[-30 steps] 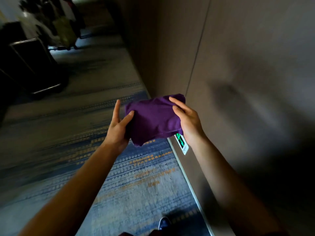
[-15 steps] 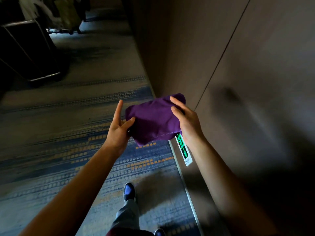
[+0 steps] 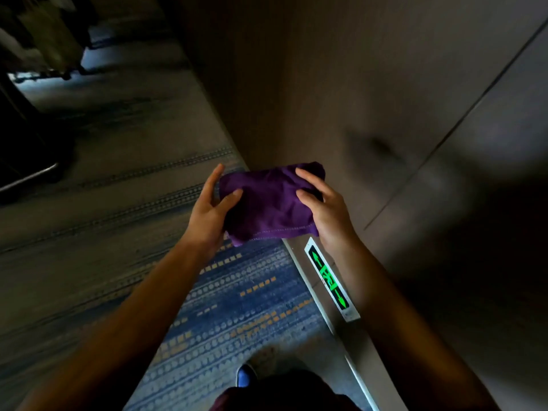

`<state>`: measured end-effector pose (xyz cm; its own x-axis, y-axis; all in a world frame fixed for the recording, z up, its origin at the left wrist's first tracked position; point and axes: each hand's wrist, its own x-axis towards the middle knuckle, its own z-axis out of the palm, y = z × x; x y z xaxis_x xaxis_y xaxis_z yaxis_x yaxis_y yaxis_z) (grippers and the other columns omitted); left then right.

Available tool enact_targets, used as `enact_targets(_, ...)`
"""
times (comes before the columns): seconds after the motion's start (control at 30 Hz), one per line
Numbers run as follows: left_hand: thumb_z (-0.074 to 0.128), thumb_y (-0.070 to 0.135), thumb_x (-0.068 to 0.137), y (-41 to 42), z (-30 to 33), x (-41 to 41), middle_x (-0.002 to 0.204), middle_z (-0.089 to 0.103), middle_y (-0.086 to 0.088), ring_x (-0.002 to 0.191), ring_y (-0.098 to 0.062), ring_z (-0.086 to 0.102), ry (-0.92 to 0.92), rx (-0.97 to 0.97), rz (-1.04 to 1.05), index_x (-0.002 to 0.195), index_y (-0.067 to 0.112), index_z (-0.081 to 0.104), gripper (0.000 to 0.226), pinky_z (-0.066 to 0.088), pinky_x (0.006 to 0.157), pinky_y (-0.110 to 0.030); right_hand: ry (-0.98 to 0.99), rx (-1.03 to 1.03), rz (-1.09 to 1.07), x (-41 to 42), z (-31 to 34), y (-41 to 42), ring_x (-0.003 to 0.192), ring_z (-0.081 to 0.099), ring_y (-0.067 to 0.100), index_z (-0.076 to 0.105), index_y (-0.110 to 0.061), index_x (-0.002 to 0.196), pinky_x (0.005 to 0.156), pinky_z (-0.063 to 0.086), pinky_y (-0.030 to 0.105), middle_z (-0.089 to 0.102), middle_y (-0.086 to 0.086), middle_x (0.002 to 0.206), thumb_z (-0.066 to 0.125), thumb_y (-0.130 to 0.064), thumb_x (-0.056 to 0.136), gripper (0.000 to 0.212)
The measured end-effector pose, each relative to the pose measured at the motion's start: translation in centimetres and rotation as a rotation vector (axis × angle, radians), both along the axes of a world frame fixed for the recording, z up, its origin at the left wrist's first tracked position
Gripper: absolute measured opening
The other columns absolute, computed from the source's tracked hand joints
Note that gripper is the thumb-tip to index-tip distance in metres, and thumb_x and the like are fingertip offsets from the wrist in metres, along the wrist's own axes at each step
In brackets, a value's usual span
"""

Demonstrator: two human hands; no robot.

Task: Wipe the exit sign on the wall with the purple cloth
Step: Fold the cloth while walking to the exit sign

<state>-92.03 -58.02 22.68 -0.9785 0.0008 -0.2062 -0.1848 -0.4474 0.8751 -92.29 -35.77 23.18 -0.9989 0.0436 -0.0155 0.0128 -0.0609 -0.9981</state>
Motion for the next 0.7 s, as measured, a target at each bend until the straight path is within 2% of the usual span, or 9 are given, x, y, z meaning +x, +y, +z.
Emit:
enact_targets(0.1,0.067,0.003,0.096,0.4,0.4,-4.4,0.127,0.071,0.001,0.119,-0.022,0.070,-0.010,-0.024,-0.047,0.148,0.032,0.053,0.061,0.060,0.095,-0.040,-0.015,-0.004,-0.054,-3.5,-0.4,-0.1,0.126,0.065,0.014,0.073,-0.044,0.122,0.110,0.052,0.042,0.068,-0.012,0.133,0.071,-0.019,0.086,0.044)
enact_targets(0.2,0.063,0.001,0.097,0.5,-0.1,-9.4,0.119,0.077,0.005,0.114,-0.017,0.071,-0.004,-0.025,-0.114,0.138,0.031,0.059,0.051,0.061,0.087,-0.028,-0.018,0.003,-0.102,-7.4,-1.1,0.2,0.125,0.065,0.013,0.072,-0.045,0.122,0.110,0.052,0.044,0.068,-0.016,0.131,0.071,-0.020,0.086,0.044)
enact_targets(0.33,0.065,0.004,0.096,-0.2,-0.8,-15.8,0.135,0.070,0.001,0.124,-0.018,0.067,0.017,-0.078,-0.219,0.152,0.035,0.048,0.066,0.060,0.092,-0.033,0.004,0.024,-0.098,-13.8,-1.0,0.8,0.128,0.062,0.012,0.072,-0.043,0.124,0.111,0.051,0.038,0.064,-0.007,0.141,0.071,-0.021,0.087,0.043)
enact_targets(0.43,0.063,0.000,0.097,-1.2,-1.2,-20.0,0.130,0.071,0.005,0.122,-0.018,0.068,0.031,-0.118,-0.212,0.154,0.038,0.046,0.070,0.062,0.090,-0.036,0.032,0.018,-0.021,-18.0,-0.6,0.0,0.130,0.061,0.014,0.071,-0.041,0.127,0.108,0.052,0.032,0.063,-0.003,0.143,0.069,-0.014,0.092,0.044)
enact_targets(0.5,0.062,0.001,0.098,-2.1,-0.8,-23.9,0.133,0.067,0.005,0.121,-0.017,0.068,0.035,-0.150,-0.201,0.148,0.040,0.052,0.064,0.061,0.093,-0.037,0.045,0.032,0.006,-21.4,-0.3,-0.9,0.132,0.060,0.013,0.070,-0.046,0.125,0.108,0.051,0.031,0.062,-0.005,0.142,0.067,-0.012,0.095,0.045)
enact_targets(0.57,0.060,0.003,0.100,-3.0,-0.3,-27.0,0.132,0.068,0.007,0.119,-0.014,0.069,0.035,-0.190,-0.217,0.135,0.043,0.064,0.053,0.062,0.090,-0.031,0.027,0.040,-0.010,-23.6,0.2,-1.6,0.128,0.061,0.008,0.070,-0.050,0.121,0.103,0.054,0.026,0.063,-0.015,0.136,0.066,-0.010,0.097,0.047)
enact_targets(0.63,0.057,0.005,0.102,-3.6,0.1,-30.1,0.127,0.073,0.008,0.115,-0.012,0.070,0.040,-0.213,-0.271,0.122,0.039,0.075,0.043,0.059,0.084,-0.022,0.007,0.009,-0.051,-25.3,0.3,-1.9,0.123,0.064,0.006,0.070,-0.047,0.122,0.095,0.055,0.020,0.064,-0.016,0.132,0.065,-0.009,0.097,0.046)
enact_targets(0.7,0.055,0.008,0.103,-3.8,0.2,-33.2,0.123,0.076,0.008,0.111,-0.009,0.072,0.049,-0.250,-0.369,0.117,0.032,0.078,0.037,0.058,0.081,-0.019,0.005,-0.003,-0.111,-26.7,0.2,-2.1,0.121,0.064,0.003,0.069,-0.041,0.126,0.093,0.054,0.018,0.064,-0.014,0.133,0.063,-0.006,0.098,0.046)
